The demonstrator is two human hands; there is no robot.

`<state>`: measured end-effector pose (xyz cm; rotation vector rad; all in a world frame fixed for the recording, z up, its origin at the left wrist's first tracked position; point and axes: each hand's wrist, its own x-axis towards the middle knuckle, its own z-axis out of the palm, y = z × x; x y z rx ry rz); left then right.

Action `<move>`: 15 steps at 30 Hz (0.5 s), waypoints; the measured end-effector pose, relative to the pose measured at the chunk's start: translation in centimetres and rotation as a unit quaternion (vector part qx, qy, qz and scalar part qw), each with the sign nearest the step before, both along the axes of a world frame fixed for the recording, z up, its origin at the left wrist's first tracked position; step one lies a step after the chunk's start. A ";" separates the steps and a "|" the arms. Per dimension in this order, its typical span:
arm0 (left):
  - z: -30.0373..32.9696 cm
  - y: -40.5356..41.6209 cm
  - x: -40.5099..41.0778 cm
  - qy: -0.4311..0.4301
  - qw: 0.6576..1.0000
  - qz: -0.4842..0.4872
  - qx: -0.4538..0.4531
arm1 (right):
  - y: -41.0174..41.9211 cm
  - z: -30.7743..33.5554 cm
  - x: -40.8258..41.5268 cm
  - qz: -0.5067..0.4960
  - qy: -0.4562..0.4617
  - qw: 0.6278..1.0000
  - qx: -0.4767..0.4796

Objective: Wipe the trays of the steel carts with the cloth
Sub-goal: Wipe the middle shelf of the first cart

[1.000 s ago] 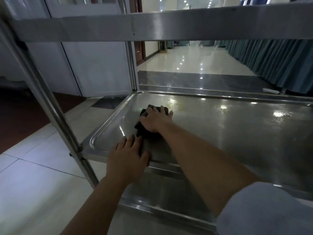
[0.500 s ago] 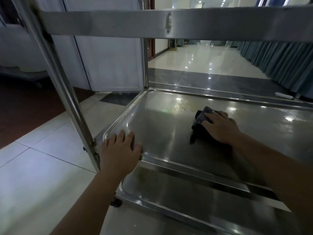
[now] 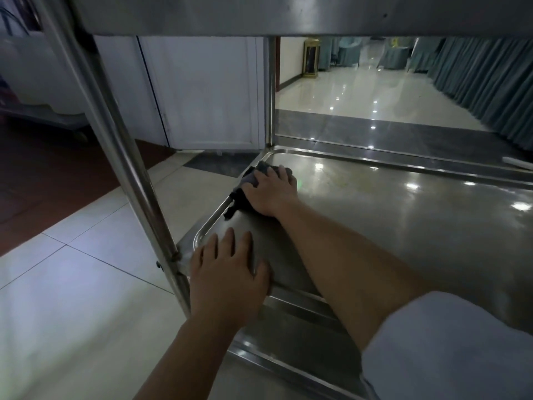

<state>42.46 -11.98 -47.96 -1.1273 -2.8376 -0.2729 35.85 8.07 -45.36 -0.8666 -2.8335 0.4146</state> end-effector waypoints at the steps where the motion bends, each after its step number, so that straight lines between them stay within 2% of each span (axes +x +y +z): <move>1: 0.0 0.1 -0.1 -0.002 1.000 0.001 0.002 | 0.1 0.0 -0.5 0.001 -0.002 1.000 -0.002; 9: 0.0 0.4 -0.5 -0.026 1.000 -0.008 0.005 | 3.7 0.0 1.0 -0.012 0.000 1.000 -0.007; 15: 0.7 0.5 -0.7 -0.059 0.998 -0.009 0.002 | 10.4 0.0 9.3 -0.096 -0.006 0.995 0.013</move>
